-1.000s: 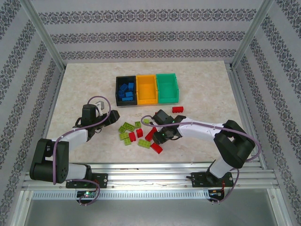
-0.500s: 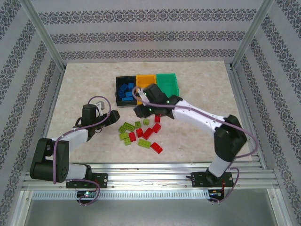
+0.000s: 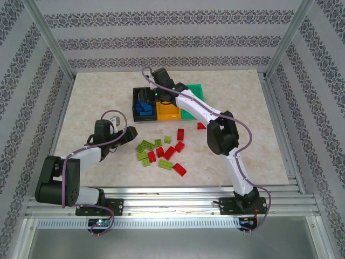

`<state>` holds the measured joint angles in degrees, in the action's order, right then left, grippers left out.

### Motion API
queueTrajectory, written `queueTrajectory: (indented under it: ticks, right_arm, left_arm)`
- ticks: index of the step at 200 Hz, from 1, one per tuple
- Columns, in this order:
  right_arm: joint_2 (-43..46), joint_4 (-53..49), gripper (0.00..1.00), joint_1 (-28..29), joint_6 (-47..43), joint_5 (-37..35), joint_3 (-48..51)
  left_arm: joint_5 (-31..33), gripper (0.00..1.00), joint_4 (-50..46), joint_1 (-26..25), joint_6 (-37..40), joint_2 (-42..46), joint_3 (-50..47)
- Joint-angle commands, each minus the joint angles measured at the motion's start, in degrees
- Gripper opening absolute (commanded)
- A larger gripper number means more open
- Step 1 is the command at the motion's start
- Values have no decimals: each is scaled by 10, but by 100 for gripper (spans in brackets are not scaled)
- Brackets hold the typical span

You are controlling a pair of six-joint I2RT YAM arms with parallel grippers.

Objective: Sort the legos into containers by color
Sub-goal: Place the lego in the container, then pick up the lego from the bottom-center of the table.

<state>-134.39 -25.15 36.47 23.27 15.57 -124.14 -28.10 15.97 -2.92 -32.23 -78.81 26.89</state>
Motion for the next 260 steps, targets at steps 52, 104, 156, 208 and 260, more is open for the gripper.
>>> queueTrajectory:
  ticks: [52,104,156,208,260]
  right_arm:
    - [163,44,51,23,-17,16,230]
    - [333,62,51,53,-44,-20,493]
    - [407,46,50,107,-47,-76,609]
    - [394,54,50,135,-33,-95,615]
    - [352,44,50,158,-36,-96,568]
  left_arm:
    - [-8,80,31,6,-7,-7,3]
    - [-10,80,13,9,-3,8,6]
    - [-3,80,4,10,5,14,7]
    - [-4,81,8,10,5,7,7]
    - [-8,81,7,10,4,3,9]
